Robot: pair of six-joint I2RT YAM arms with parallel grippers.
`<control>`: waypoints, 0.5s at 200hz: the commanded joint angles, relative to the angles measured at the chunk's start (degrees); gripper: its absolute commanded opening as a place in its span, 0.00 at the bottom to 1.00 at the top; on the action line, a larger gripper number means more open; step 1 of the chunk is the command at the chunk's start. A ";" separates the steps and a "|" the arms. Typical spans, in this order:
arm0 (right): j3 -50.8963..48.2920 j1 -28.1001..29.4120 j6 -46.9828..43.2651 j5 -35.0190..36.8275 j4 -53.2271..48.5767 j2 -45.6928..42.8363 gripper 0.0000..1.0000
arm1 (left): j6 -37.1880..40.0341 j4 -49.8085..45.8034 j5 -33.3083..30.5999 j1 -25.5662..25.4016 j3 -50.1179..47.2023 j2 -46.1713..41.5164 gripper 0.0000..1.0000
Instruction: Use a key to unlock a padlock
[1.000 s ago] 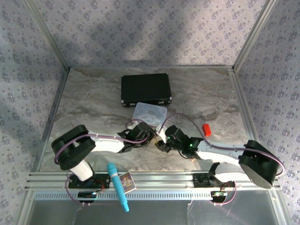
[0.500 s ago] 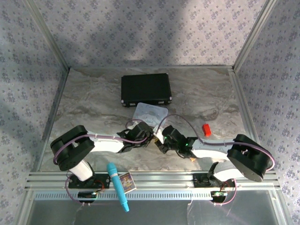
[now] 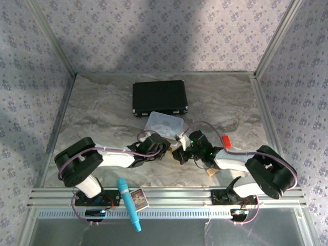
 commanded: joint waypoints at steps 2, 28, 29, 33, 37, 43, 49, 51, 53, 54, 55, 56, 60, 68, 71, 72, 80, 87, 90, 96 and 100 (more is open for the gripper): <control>-0.63 -5.07 9.84 -3.15 3.99 0.00 0.14 | 0.45 -2.01 3.25 -0.62 -1.93 -1.90 0.00; -2.01 -7.90 14.16 -2.71 3.34 -1.52 0.32 | 0.42 -1.89 3.24 -0.62 -2.25 -1.86 0.00; -2.07 -7.93 14.19 -2.58 3.29 -1.63 0.32 | 0.40 -1.91 3.17 -0.62 -2.27 -1.88 0.00; -2.19 -8.04 14.24 -1.81 2.62 -2.15 0.34 | 0.39 -1.86 3.18 -0.65 -2.35 -1.92 0.00; -2.21 -7.99 14.16 -1.04 1.71 -2.79 0.35 | 0.30 -1.79 3.18 -0.67 -2.44 -1.90 0.00; -2.33 -8.05 13.91 0.33 0.40 -3.69 0.37 | 0.29 -1.83 3.18 -0.66 -2.57 -1.92 0.00; -2.37 -8.05 13.75 1.67 -1.44 -4.72 0.39 | 0.29 -1.89 3.12 -0.69 -2.71 -1.95 0.00; -2.39 -8.05 13.71 1.94 -1.98 -5.06 0.39 | 0.29 -1.98 3.10 -0.71 -2.72 -1.96 0.00; -2.42 -8.12 13.57 2.25 -2.44 -5.39 0.39 | 0.29 -2.07 3.07 -0.71 -2.73 -1.98 0.00; -2.41 -8.13 13.59 2.36 -2.55 -5.54 0.39 | 0.34 -2.09 3.09 -0.71 -2.77 -1.99 0.00; -2.49 -8.14 13.60 2.50 -2.73 -5.62 0.40 | 0.31 -2.14 3.05 -0.67 -2.79 -1.99 0.00; -2.53 -8.14 13.61 2.58 -2.91 -5.75 0.40 | 0.30 -2.17 2.98 -0.65 -2.81 -1.95 0.00; -2.71 -8.27 13.60 2.93 -3.30 -6.69 0.41 | 0.29 -2.25 2.92 -0.70 -2.85 -1.97 0.00; -3.20 -8.38 13.95 3.82 -3.87 -8.23 0.44 | 0.29 -2.57 2.85 -0.70 -2.90 -1.97 0.00; -3.31 -8.46 14.17 4.32 -4.24 -9.01 0.46 | 0.29 -2.70 2.70 -0.69 -2.95 -1.91 0.00; -3.38 -8.48 14.29 4.54 -4.37 -9.20 0.47 | 0.34 -2.71 2.68 -0.70 -2.97 -1.91 0.00; -3.65 -8.52 15.10 6.39 -5.49 -10.95 0.51 | 0.47 -3.36 2.34 -0.76 -2.96 -2.03 0.00; -3.81 -8.65 15.75 8.16 -6.43 -12.80 0.55 | 0.76 -4.39 1.95 -0.71 -2.91 -2.20 0.00; -3.83 -8.63 16.09 9.08 -7.16 -13.47 0.56 | 0.93 -4.75 1.74 -0.71 -2.86 -2.24 0.00; -3.67 -8.61 16.89 11.38 -8.58 -14.71 0.58 | 1.57 -5.55 1.52 -0.72 -2.60 -2.27 0.00; -3.42 -8.67 17.46 13.21 -9.54 -15.45 0.59 | 2.08 -6.21 1.51 -0.71 -2.38 -2.34 0.00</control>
